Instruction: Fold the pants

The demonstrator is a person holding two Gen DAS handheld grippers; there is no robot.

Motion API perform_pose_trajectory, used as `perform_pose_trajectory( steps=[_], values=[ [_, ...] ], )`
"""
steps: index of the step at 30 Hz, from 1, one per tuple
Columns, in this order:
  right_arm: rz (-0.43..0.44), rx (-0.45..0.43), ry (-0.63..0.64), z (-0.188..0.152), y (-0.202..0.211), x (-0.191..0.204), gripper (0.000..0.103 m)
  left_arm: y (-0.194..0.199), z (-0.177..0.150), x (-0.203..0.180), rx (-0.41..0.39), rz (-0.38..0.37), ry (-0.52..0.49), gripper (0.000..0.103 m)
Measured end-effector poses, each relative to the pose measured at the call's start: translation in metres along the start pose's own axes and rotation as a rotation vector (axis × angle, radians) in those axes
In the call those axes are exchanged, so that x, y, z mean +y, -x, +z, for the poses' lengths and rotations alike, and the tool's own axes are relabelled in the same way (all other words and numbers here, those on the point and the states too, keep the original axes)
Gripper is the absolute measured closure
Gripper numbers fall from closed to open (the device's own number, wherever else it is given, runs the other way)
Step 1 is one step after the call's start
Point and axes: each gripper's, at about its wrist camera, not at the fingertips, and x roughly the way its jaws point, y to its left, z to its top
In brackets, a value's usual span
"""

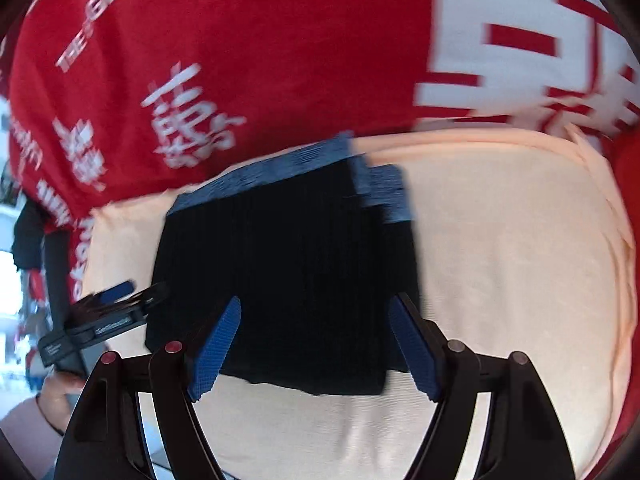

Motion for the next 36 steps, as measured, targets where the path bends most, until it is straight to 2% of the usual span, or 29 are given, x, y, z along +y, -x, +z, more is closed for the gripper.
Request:
perform_pose_trajectory(
  steps=[5,8,10,13,16,18,21,23,25,26,28,29,30,32,35,36],
  values=[
    [-0.060,0.153,0.031,-0.018,-0.042,-0.002,0.024,-0.009,-0.002,-0.003,0.009,-0.006,-0.009,0.008],
    [-0.013,0.141,0.002,-0.031,-0.032,-0.014,0.024,-0.011,-0.001,-0.002,0.008,-0.022,-0.024,0.008],
    [-0.027,0.169,-0.010,-0.038,-0.028,-0.022,0.023,-0.011,0.000,-0.001,0.011,-0.032,-0.028,0.008],
    [0.011,0.192,-0.084,-0.047,-0.022,-0.043,0.023,-0.007,0.003,0.001,0.016,-0.039,-0.019,0.008],
    [0.015,0.153,-0.133,-0.048,-0.009,-0.056,0.023,0.002,0.007,0.005,-0.021,-0.023,-0.012,0.008],
    [0.084,0.084,-0.156,-0.038,0.006,-0.058,0.023,0.005,0.012,0.010,-0.038,-0.023,0.016,0.008],
    [0.159,0.008,-0.171,-0.006,0.011,-0.047,0.023,-0.002,0.026,0.024,-0.026,0.000,0.081,0.008],
    [0.139,-0.022,-0.158,0.018,0.006,-0.040,0.024,-0.007,0.034,0.030,-0.014,-0.007,0.114,0.008],
    [0.149,-0.035,-0.150,0.043,-0.008,-0.036,0.039,-0.011,0.039,0.030,-0.008,-0.011,0.113,0.008],
    [0.153,-0.025,-0.145,0.051,-0.016,-0.036,0.052,-0.014,0.040,0.028,-0.005,-0.005,0.099,0.008],
    [0.126,0.039,-0.141,0.069,-0.041,-0.040,0.062,-0.016,0.040,0.025,-0.010,0.004,0.076,0.008],
    [0.106,0.077,-0.149,0.073,-0.051,-0.043,0.081,-0.017,0.040,0.023,-0.004,-0.003,0.068,0.008],
    [0.096,0.097,-0.150,0.075,-0.056,-0.044,0.095,-0.016,0.038,0.019,0.000,-0.012,0.063,0.008],
    [0.115,0.090,-0.117,0.069,-0.048,-0.047,0.100,-0.020,0.030,0.010,0.008,-0.033,0.034,0.008],
    [-0.018,0.162,-0.078,0.048,-0.054,-0.060,0.102,-0.023,0.021,-0.005,-0.011,-0.012,-0.009,0.008],
    [-0.007,0.164,-0.103,0.041,-0.053,-0.067,0.103,-0.021,0.020,-0.007,-0.021,-0.003,-0.014,0.008]
  ],
)
